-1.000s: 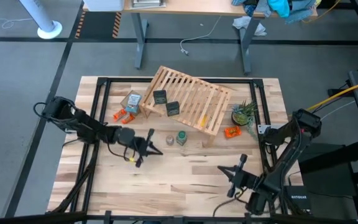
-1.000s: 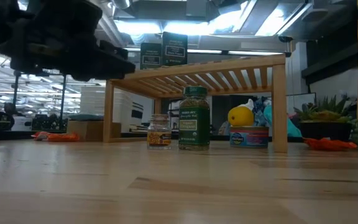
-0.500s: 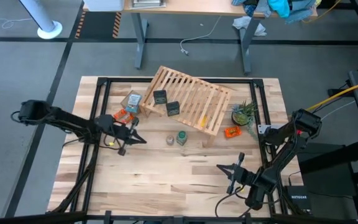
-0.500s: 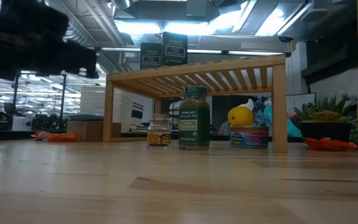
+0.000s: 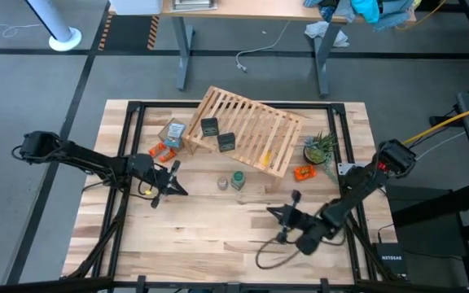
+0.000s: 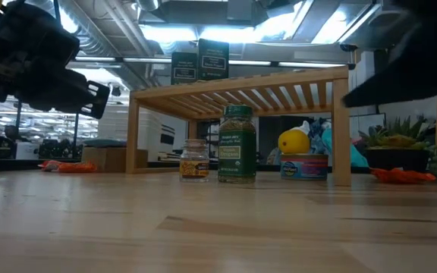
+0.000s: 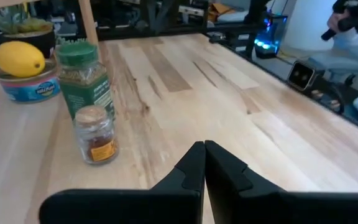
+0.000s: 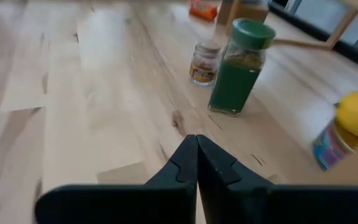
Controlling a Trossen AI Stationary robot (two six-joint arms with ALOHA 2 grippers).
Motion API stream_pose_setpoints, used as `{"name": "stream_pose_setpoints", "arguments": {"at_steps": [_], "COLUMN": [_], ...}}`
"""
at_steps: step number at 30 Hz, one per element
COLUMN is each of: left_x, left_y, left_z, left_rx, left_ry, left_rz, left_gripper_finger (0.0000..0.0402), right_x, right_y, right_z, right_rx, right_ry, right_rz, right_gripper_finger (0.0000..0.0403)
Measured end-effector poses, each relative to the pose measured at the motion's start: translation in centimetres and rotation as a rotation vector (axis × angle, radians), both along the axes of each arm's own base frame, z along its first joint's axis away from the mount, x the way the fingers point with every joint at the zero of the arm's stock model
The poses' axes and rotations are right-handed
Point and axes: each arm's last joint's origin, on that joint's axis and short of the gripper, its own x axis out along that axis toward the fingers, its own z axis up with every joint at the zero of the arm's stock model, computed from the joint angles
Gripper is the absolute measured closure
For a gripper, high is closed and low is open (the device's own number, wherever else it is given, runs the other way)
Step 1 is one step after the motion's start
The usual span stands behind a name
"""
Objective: Shelf spices
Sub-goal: Put the green seasoning bottle on the shelf
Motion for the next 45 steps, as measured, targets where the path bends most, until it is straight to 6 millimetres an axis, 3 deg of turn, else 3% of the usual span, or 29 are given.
{"name": "stream_pose_setpoints", "arguments": {"at_steps": [8, 18, 24, 36, 45], "left_x": [0.0, -0.1, -0.1, -0.1, -0.1], "left_y": [0.1, 0.2, 0.2, 0.2, 0.3], "left_z": [-0.1, -0.6, -0.6, -0.6, -0.6], "left_rx": [-0.053, -0.216, -0.218, -0.222, -0.232], "left_ry": [0.031, 0.145, 0.144, 0.141, 0.142], "left_rz": [0.03, 0.111, 0.112, 0.118, 0.159], "left_gripper_finger": [0.0398, 0.0394, 0.0394, 0.0391, 0.0313], "right_x": [3.8, 6.2, 6.8, 6.8, 7.0], "right_y": [-3.4, -6.2, -6.4, -6.4, -6.6], "right_z": [0.4, 0.8, 1.2, 1.2, 1.6], "right_rx": [0.095, 0.294, 0.371, 0.394, 0.346], "right_ry": [0.057, 0.063, 0.04, 0.022, -0.046], "right_rz": [0.058, 0.136, 0.205, 0.173, 0.112], "right_gripper_finger": [0.0397, 0.0393, 0.0344, 0.0227, 0.0201]}}
